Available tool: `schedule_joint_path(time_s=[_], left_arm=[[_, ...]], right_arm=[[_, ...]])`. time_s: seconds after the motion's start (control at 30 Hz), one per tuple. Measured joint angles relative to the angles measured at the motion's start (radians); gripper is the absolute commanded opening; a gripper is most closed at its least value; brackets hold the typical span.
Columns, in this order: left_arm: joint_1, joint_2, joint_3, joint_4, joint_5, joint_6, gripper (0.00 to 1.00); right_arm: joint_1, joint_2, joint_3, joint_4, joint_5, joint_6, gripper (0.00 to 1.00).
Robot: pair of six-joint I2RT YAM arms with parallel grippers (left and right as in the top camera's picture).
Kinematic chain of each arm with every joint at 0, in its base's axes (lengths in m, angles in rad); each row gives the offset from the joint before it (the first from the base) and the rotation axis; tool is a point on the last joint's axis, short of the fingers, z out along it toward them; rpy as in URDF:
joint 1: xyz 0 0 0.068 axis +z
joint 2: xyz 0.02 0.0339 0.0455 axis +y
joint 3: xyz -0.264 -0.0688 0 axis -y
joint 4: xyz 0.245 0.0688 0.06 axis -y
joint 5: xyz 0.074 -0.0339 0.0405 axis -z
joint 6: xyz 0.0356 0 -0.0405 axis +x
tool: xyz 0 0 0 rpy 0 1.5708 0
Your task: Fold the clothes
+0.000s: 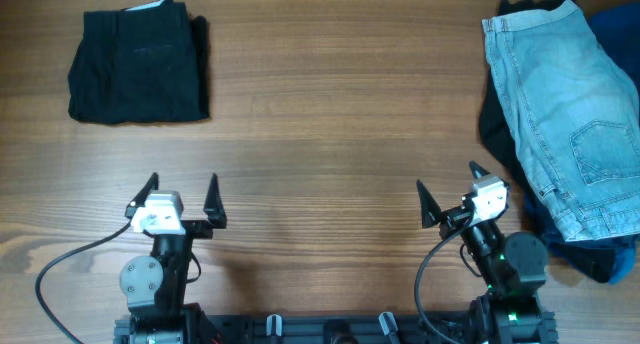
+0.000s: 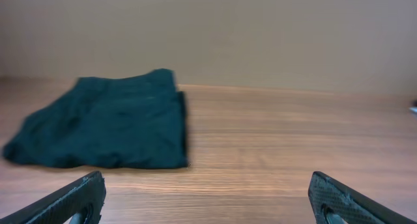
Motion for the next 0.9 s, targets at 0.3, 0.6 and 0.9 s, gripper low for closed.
schedule_joint_path(time_s=[0.3,0.6,0.9], left_arm=[[0.0,0.0,0.0,-0.002,-0.122,0.0,1.0],[0.0,0.0,-0.002,0.146,-0.064,-0.001,1.0],[0.0,0.15,0.184,0.01,0.074,-0.065,1.0]], right_arm=[[0.0,0.003,-0.001,0.184,-0.041,0.182,1.0],[0.0,0.005,0.035,0.392,-0.009,0.371,1.0],[0.0,0.082,0.338,-0.067,0.052,0.325,1.0]])
